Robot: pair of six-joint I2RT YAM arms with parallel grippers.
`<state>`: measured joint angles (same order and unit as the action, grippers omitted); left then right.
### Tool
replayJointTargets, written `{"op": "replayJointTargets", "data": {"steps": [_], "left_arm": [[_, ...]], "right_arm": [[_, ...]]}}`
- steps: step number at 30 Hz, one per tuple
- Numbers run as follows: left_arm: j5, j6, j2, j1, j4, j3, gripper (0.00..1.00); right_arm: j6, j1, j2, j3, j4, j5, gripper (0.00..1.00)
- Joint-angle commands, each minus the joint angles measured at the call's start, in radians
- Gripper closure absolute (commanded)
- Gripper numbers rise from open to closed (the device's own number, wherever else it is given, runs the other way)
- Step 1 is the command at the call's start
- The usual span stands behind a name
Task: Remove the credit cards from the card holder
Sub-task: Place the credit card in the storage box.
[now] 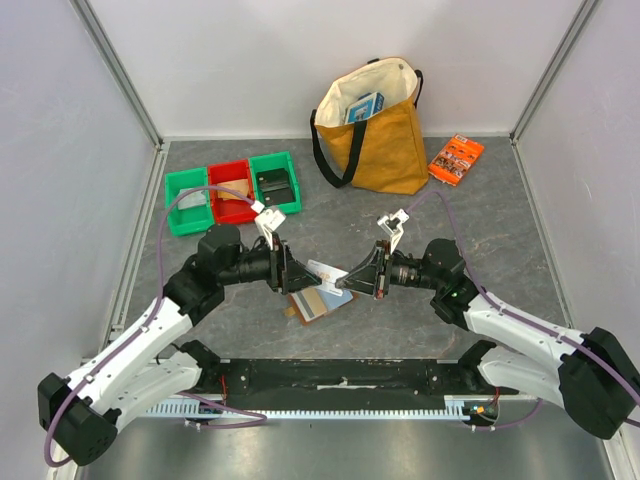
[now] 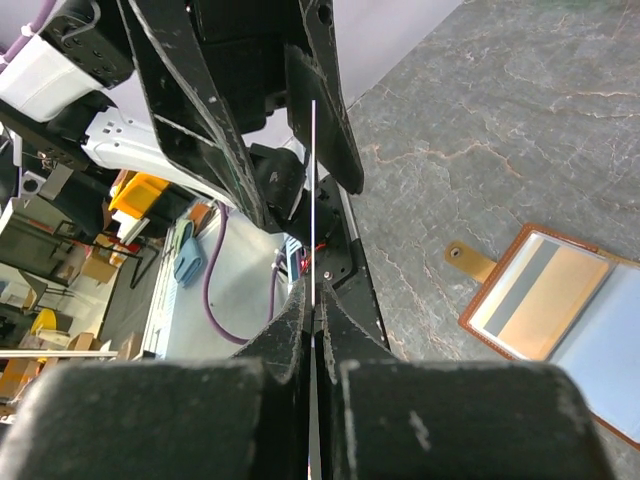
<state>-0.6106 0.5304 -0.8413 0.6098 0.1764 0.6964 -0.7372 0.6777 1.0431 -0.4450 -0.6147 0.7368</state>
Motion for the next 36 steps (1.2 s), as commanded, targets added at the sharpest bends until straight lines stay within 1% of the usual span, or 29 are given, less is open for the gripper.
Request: {"op": "replayJointTargets", "data": {"steps": [1, 4, 5, 6, 7, 9, 11, 12, 13, 17, 20, 23, 26, 28, 32, 34, 36], "left_arm": [[-0.066, -0.006, 0.007, -0.004, -0.095, -0.028, 0.5], [-0.041, -0.007, 0.016, -0.002, -0.095, -0.032, 0.66], [-0.028, -0.006, 0.022, -0.004, -0.092, -0.031, 0.81], [-0.006, -0.006, 0.03, -0.004, -0.083, -0.029, 0.92], [0.02, -0.006, 0.033, -0.005, -0.066, -0.029, 0.98], [0.069, -0.01, 0.041, -0.008, -0.035, -0.021, 0.98], [0.113, -0.012, 0.045, -0.016, -0.008, -0.015, 0.98], [0.141, -0.01, 0.048, -0.019, 0.007, -0.014, 0.98], [0.158, -0.015, 0.048, -0.03, 0.023, -0.011, 0.98], [0.199, -0.023, 0.027, -0.102, 0.084, 0.009, 0.98], [0.207, -0.038, 0.002, -0.212, 0.129, 0.018, 0.98], [0.198, -0.052, -0.036, -0.388, 0.188, 0.04, 0.98], [0.222, -0.081, -0.09, -0.563, 0.248, 0.081, 0.98], [0.238, -0.113, -0.133, -0.661, 0.293, 0.123, 0.98], [0.38, -0.152, -0.241, -0.795, 0.33, 0.219, 0.98], [0.454, -0.152, -0.307, -0.841, 0.322, 0.268, 0.98], [0.483, -0.15, -0.356, -0.875, 0.298, 0.319, 0.98]], "right_arm": [[-0.014, -0.003, 0.008, -0.011, -0.068, 0.022, 1.0], [-0.019, -0.003, 0.014, -0.004, -0.079, 0.016, 1.0], [-0.018, -0.003, 0.014, -0.003, -0.077, 0.012, 1.0], [-0.011, -0.003, 0.015, 0.0, -0.071, 0.001, 1.0], [0.001, -0.003, 0.015, 0.0, -0.054, -0.01, 1.0], [0.024, -0.003, 0.014, -0.001, -0.019, -0.034, 0.91], [0.056, -0.003, 0.009, -0.009, 0.033, -0.062, 0.75], [0.076, -0.003, 0.008, -0.017, 0.064, -0.076, 0.63], [0.096, -0.004, 0.005, -0.023, 0.097, -0.092, 0.55], [0.186, -0.012, -0.003, -0.053, 0.22, -0.137, 0.43], [0.268, -0.015, -0.011, -0.086, 0.338, -0.177, 0.32], [0.349, -0.018, -0.017, -0.115, 0.447, -0.243, 0.23], [0.397, -0.02, -0.017, -0.12, 0.49, -0.277, 0.09], [0.418, -0.02, -0.009, -0.118, 0.509, -0.287, 0.02], [0.436, -0.02, 0.015, -0.11, 0.514, -0.271, 0.02], [0.446, -0.02, 0.026, -0.109, 0.518, -0.258, 0.02], [0.455, -0.017, 0.021, -0.104, 0.518, -0.261, 0.02]]}}
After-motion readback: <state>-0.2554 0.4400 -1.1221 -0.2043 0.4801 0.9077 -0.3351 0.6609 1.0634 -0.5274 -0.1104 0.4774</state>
